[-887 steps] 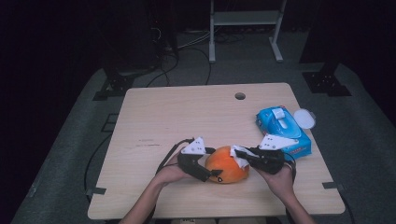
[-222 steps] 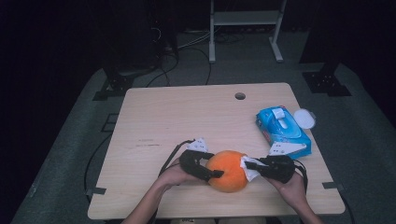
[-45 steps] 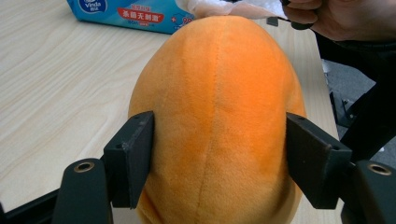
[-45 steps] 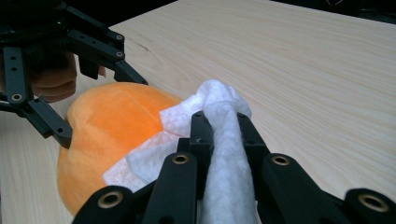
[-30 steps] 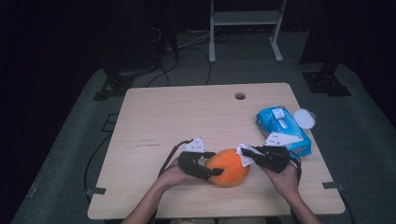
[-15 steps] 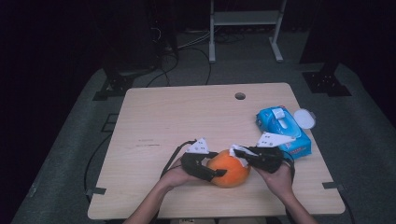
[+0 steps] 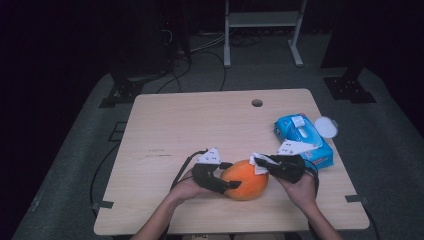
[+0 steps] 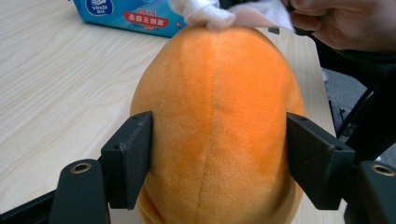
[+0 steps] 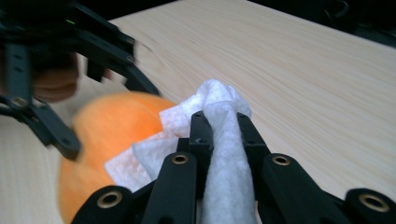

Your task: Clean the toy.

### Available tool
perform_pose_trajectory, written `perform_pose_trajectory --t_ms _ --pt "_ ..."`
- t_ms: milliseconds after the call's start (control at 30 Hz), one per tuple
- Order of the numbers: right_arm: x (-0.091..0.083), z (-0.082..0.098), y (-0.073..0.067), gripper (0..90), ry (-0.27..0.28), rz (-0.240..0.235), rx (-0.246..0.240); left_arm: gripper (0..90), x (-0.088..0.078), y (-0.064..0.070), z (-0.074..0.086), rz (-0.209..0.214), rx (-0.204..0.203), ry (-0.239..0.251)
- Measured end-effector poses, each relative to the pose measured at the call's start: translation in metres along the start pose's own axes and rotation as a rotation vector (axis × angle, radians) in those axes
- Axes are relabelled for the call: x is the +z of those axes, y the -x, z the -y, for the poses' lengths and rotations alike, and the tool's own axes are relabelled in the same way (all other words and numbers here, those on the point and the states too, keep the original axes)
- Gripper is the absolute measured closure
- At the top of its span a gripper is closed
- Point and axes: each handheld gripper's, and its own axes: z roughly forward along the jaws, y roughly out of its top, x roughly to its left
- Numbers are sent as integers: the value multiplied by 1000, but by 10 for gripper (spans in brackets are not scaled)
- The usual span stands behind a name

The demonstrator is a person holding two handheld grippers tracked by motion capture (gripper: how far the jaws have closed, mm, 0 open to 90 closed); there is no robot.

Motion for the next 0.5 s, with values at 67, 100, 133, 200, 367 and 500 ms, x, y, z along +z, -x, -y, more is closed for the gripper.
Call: perform_pose_trajectory --t_ms 67,100,133,200,367,500 --pt "-3 4 4 795 -1 6 19 280 0 1 0 1 6 3" --pt "-6 7 8 795 -1 3 36 280 1 1 0 6 16 4" --pt "-10 11 10 795 2 -1 54 280 2 3 -2 4 24 6" --pt "-11 10 6 795 -4 12 33 277 3 7 -4 -4 34 -3" --pt "-8 0 -4 795 2 2 -4 273 4 12 -8 -24 54 -18" --pt "1 -13 -24 795 21 -51 -52 273 6 14 -9 -36 50 -13"
